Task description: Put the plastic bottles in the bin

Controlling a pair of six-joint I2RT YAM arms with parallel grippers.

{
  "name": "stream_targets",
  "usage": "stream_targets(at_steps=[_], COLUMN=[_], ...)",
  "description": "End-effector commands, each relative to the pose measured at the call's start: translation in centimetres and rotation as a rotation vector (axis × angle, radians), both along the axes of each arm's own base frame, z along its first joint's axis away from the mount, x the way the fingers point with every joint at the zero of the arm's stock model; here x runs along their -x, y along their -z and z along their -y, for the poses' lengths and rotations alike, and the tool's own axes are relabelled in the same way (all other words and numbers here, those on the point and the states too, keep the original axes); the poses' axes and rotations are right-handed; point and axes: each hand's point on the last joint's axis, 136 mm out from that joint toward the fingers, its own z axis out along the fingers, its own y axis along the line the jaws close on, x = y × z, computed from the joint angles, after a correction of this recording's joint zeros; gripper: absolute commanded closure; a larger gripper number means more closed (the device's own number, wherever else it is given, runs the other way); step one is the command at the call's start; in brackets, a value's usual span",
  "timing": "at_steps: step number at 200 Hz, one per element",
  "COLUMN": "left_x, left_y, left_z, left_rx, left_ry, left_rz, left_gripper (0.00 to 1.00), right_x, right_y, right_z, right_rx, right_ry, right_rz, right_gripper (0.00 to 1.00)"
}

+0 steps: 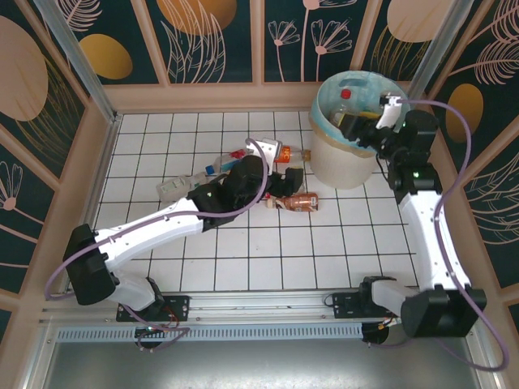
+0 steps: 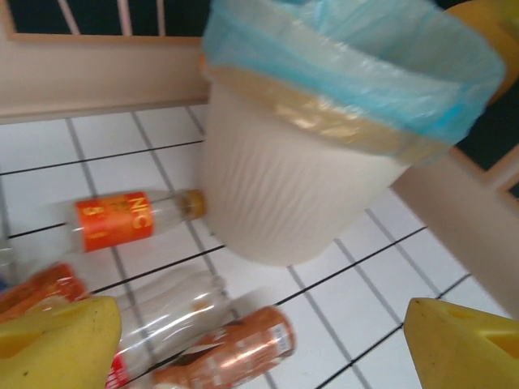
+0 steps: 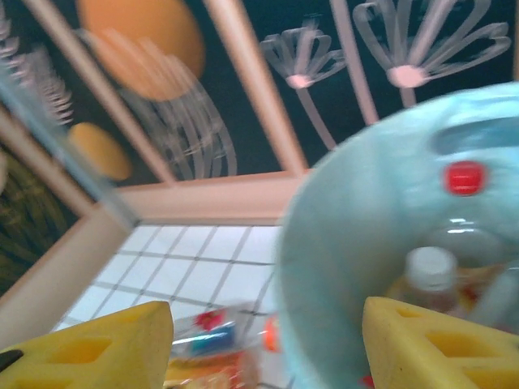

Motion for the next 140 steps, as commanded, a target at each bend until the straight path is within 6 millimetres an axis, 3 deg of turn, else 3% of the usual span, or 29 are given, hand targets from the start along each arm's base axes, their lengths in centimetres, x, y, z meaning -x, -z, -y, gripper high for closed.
stream_targets(at_steps=[1, 29, 65, 75, 96, 140], left_x=[-0.4, -0.2, 0.3, 0.5, 0.8, 1.4], left_y=[-0.9, 0.1, 1.0, 2.3, 3.1, 5.1], left_z=[-3.1, -6.2, -9.8, -10.9, -11.7, -11.9], left_rx=[-0.055, -0.085, -0.102, -0.118, -0.11, -0.095], left_ry=[-0.092, -0.184, -0.298, -0.327, -0.354, -0.354], left_rz=[0.097, 0.117, 0.119, 0.102, 0.07, -0.004], left_gripper=[0.1, 0.09, 0.07, 0.06, 0.06, 0.06], right_x=[3.7, 5.4, 6.5, 6.8, 7.7, 8.9], right_y=[0.3, 3.5, 8.7, 10.2, 13.0, 15.8], right_z=[-4.4, -7.4, -9.1, -9.7, -10.8, -12.8], right_rx=[0.037, 0.174, 0.33, 0.382, 0.502, 0.636], right_ry=[-0.164, -0.225, -0.254, -0.267, -0.316, -0.393], right_rz=[0.008, -0.036, -0.129, -0.148, -0.175, -0.185], right_gripper=[0.36, 0.35, 0.33, 0.32, 0.31, 0.29])
